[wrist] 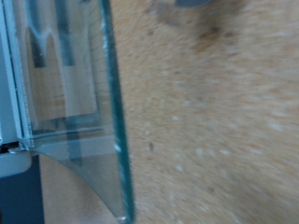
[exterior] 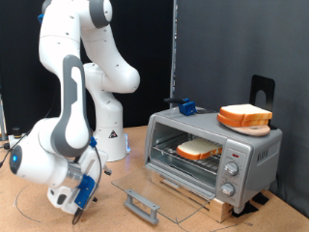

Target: Make a piece of toast with the oven

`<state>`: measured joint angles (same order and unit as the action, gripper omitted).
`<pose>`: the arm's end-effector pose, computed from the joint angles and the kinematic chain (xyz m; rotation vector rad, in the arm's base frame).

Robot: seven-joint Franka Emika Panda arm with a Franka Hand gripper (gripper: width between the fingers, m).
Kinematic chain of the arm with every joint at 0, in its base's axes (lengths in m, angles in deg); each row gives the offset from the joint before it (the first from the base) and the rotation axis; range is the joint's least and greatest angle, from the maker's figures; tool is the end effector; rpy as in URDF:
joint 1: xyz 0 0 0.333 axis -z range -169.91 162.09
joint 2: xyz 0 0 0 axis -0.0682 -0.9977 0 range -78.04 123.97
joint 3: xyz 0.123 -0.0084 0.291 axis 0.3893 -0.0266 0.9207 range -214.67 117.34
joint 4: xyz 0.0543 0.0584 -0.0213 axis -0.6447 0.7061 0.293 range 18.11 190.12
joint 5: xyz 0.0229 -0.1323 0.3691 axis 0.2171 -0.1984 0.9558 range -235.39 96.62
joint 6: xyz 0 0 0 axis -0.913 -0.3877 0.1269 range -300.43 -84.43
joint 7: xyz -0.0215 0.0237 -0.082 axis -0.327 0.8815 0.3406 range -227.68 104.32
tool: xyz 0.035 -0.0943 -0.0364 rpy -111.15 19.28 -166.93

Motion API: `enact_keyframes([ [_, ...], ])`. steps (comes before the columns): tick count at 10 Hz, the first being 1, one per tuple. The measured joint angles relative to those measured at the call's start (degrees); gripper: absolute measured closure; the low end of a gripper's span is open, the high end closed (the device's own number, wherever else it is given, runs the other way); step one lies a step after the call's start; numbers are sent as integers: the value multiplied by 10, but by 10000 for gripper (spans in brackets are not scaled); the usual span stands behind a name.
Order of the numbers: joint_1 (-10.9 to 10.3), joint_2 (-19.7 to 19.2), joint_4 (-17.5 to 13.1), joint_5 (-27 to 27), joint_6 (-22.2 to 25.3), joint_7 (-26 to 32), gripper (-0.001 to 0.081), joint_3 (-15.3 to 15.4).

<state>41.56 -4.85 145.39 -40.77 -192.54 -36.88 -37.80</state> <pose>0.3688 -0.1979 0.1200 -2.1330 0.5850 0.6537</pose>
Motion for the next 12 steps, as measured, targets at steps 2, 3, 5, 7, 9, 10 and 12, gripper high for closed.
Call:
enact_keyframes([
  [2, -5, -1, 13, 3, 15, 6, -1, 21],
  [3, -5, 4, 23, 6, 23, 18, -1, 33],
  [5, -3, 26, 47, 10, 58, 49, -1, 45],
  [7, 4, 57, 71, 10, 83, 85, -1, 46],
  [9, 16, 89, 89, 18, 110, 115, -1, 46],
  [10, 20, 108, 100, 32, 113, 125, -1, 46],
  [12, 20, 150, 122, 66, 115, 135, -1, 53],
])
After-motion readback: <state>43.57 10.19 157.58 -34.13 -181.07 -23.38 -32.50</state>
